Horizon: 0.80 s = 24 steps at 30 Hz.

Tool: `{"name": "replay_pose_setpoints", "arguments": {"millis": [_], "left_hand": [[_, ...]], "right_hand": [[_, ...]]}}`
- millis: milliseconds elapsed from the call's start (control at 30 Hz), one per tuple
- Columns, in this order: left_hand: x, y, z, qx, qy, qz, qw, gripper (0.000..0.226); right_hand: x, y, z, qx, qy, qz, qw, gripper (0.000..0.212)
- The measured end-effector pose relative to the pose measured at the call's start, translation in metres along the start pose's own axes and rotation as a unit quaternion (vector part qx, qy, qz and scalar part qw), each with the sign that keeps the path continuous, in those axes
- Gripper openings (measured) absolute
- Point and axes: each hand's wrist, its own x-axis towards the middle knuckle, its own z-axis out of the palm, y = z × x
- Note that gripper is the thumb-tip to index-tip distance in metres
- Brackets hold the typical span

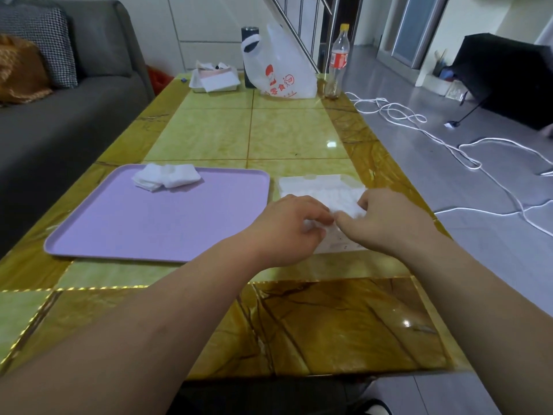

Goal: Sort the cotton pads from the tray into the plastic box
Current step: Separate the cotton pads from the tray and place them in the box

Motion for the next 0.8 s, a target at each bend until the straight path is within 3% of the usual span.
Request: {"name": "replay_pose_setpoints", "arguments": {"millis": [100,233,500,667,800], "left_hand": [[0.000,0.000,0.000,-0.018,0.010,-0.009,1.000,0.023],[0.000,0.001,-0.001,-0.007,0.002,-0.013,1.000,0.022],[0.000,0.000,0.000,0.016,-0.006,-0.015,1.000,0.024],[-0.011,-0.005,-0.005,0.006,0.023,0.012,1.000,0.025],[-0.023,-0.021,-0.022,0.000,0.086,-0.007,0.996,0.023]], "right_hand": [[-0.001,0.001,0.000,0.047,0.006,-0.002,0.999,0.046],[0.001,-0.003,0.012,0.024,-0.010,-0.003,1.000,0.035],[0.008,-0.007,0.015,0.033,-0.067,0.050,0.996,0.030],[-0.005,-0.020,-0.005,-0.102,0.037,0.053,0.993,0.038],[-0.011,-0.044,0.001,-0.032,0.145,-0.051,0.988,0.030]]}}
